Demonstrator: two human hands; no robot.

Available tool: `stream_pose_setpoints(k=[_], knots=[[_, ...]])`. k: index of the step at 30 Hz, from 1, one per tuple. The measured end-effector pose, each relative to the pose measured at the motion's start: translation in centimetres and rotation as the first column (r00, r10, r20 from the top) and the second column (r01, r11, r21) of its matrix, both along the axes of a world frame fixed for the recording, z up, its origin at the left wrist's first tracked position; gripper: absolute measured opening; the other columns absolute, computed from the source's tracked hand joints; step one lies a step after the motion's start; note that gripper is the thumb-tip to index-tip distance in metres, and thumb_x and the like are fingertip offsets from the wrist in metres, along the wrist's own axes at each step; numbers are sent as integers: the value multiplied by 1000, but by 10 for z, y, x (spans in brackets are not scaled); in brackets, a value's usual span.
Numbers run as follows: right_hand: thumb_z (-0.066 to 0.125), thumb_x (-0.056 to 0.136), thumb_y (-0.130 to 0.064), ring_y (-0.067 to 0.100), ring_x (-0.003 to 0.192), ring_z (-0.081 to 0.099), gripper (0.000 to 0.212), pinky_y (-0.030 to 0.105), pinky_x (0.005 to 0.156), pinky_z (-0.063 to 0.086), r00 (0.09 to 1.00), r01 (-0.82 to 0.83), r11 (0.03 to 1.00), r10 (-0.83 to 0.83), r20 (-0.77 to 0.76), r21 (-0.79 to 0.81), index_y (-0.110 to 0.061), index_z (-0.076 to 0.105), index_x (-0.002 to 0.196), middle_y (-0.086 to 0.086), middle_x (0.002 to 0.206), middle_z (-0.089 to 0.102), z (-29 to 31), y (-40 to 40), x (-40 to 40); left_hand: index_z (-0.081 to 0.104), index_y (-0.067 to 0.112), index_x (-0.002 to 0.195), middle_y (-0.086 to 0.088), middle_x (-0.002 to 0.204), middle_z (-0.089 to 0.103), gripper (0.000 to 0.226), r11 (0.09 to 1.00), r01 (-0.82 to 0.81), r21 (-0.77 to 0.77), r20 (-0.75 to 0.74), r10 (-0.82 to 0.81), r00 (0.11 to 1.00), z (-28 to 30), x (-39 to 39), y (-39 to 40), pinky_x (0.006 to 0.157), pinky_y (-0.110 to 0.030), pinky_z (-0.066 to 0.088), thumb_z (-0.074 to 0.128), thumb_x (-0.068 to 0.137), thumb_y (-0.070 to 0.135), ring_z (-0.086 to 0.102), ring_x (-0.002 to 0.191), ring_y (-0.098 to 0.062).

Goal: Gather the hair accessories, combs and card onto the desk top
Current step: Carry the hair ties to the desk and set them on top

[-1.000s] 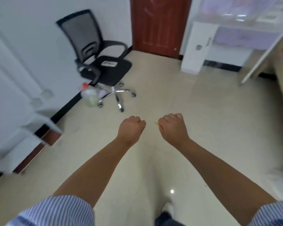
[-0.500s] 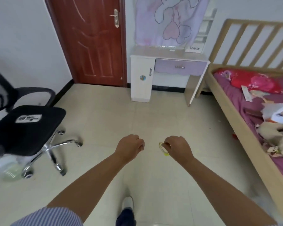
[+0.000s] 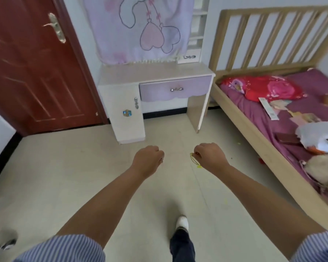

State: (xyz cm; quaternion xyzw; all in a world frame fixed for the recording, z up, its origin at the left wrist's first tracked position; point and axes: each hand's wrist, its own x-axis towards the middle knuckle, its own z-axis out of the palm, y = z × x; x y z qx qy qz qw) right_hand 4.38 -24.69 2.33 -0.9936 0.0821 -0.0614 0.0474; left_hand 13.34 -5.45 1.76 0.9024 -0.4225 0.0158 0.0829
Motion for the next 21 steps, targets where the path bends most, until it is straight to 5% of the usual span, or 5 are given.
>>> stream_pose_setpoints(k=[5, 10, 13, 21], knots=[[51, 93, -21, 33, 76, 62, 27, 35, 65, 42, 999, -45, 997, 45, 11, 68, 1, 63, 83, 17, 86, 69, -2, -78, 148, 66, 8, 97, -13, 100, 66, 19, 994, -106, -20, -11, 106, 994, 13, 153, -78, 74, -32, 48, 49, 93, 14, 58, 94, -28], [58, 87, -11, 36, 70, 62, 23, 28, 58, 29, 998, -44, 983, 38, 40, 180, 7, 63, 76, 24, 77, 67, 0, -144, 277, 66, 6, 98, -13, 98, 67, 20, 987, -159, 12, -45, 159, 986, 24, 277, -135, 70, -30, 47, 49, 93, 14, 60, 92, -27], [54, 90, -18, 32, 81, 62, 22, 30, 61, 36, 1000, -28, 983, 30, -10, 181, 2, 63, 86, 17, 89, 67, -4, -178, 356, 67, 6, 93, -12, 97, 68, 17, 978, -207, 24, -57, 208, 976, 19, 351, -167, 64, -27, 42, 51, 92, 14, 61, 90, -26], [52, 90, -15, 30, 85, 61, 18, 32, 65, 43, 992, 115, 973, -101, -81, 200, 0, 62, 86, 17, 93, 68, -19, -286, 555, 62, 10, 105, -10, 114, 62, 21, 983, -164, 87, -81, 171, 982, 11, 564, -279, 79, -31, 50, 45, 95, 16, 61, 100, -29]])
